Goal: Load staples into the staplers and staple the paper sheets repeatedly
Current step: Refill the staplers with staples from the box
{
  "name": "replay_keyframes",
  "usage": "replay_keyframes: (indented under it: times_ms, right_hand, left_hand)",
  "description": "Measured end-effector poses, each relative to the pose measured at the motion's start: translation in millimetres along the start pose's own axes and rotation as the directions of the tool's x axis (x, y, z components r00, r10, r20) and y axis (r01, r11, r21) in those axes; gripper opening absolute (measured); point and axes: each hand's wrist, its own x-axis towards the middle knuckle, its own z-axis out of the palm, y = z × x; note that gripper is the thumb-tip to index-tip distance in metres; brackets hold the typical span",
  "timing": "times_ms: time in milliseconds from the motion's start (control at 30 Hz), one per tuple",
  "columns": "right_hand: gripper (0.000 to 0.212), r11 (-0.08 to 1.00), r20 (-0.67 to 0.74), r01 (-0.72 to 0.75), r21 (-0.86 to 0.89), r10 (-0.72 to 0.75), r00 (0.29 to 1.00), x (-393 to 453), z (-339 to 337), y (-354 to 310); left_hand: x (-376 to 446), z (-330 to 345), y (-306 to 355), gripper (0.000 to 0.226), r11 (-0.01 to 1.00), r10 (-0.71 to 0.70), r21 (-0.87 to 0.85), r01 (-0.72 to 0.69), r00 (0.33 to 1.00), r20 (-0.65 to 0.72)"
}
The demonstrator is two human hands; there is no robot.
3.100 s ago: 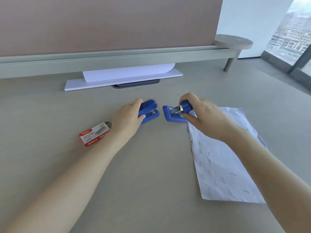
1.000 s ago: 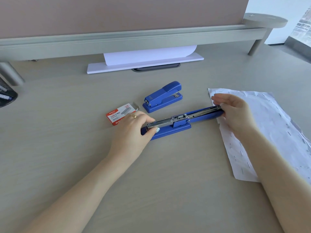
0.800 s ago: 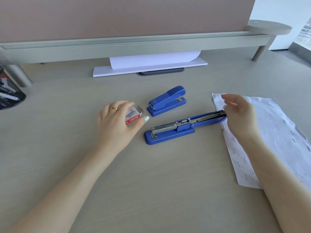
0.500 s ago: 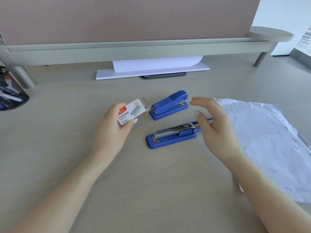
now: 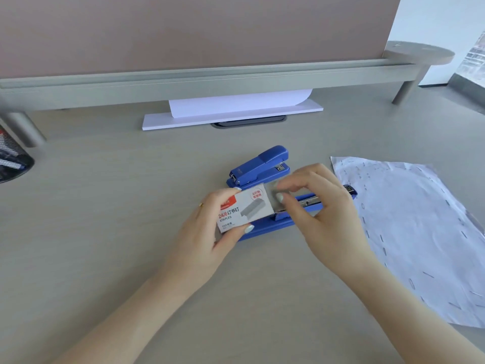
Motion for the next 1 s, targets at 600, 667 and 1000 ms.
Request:
replay_keyframes:
  times_ms: [600, 667, 1000]
  right_hand:
    - [0.021, 0.981, 0.222, -0.088, 0.172, 0.048, 0.974, 0, -3, 1]
    - [0.014, 0.974, 0.226, -0.117, 0.193, 0.072, 0.972, 0, -2, 3]
    - [0.017, 0.854, 0.231, -0.272, 0.444, 0.185, 0.955, 5, -3, 11]
  left_hand:
    - [0, -2, -2, 0.036, 0.999, 0.003, -0.032, 0.000, 0.996, 0.091]
    - [0, 0, -2, 0.040, 1.000, 0.024, -0.020, -0.022, 0.995, 0.094]
    - [4, -2, -8, 0.042, 0.991, 0.095, 0.099, -0.094, 0.995, -0.005]
